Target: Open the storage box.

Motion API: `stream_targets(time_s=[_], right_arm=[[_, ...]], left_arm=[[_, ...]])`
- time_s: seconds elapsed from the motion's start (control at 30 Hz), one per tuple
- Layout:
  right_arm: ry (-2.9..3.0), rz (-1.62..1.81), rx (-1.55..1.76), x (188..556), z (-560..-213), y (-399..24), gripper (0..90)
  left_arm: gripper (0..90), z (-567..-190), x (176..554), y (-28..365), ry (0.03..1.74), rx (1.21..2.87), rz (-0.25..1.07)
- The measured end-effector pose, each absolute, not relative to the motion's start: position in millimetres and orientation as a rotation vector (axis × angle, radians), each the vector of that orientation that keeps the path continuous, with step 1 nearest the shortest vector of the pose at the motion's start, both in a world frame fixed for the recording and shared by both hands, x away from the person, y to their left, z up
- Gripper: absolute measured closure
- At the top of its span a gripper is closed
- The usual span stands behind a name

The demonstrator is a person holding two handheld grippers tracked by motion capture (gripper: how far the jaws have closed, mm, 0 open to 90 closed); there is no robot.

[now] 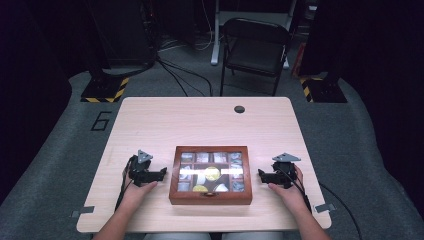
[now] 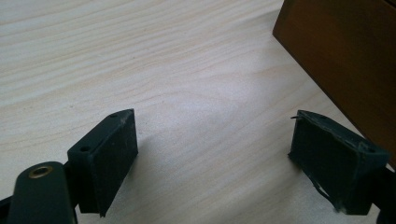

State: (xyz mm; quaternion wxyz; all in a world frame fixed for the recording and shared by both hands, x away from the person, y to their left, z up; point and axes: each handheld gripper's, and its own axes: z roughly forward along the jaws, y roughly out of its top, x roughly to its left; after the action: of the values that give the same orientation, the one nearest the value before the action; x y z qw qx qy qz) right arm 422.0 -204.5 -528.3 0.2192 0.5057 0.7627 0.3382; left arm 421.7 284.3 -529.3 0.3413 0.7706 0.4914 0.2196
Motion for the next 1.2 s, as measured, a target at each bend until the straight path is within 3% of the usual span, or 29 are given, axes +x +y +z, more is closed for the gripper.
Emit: stream_targets(time_s=[0.8,0.93,1.2], right_arm=[[2.111,0.939,1.379,421.6,-528.1,-205.6,15.1],[2.108,0.940,1.389,421.4,-527.6,-205.2,16.4],[2.118,0.938,1.379,419.0,-523.3,-205.9,32.8]], left_arm=[[18.6,-528.9,420.6,287.7,1.304,1.965,0.574],[23.6,-527.0,420.4,289.5,1.308,1.968,0.559],[27.2,-520.9,418.9,289.7,1.309,1.946,0.542]])
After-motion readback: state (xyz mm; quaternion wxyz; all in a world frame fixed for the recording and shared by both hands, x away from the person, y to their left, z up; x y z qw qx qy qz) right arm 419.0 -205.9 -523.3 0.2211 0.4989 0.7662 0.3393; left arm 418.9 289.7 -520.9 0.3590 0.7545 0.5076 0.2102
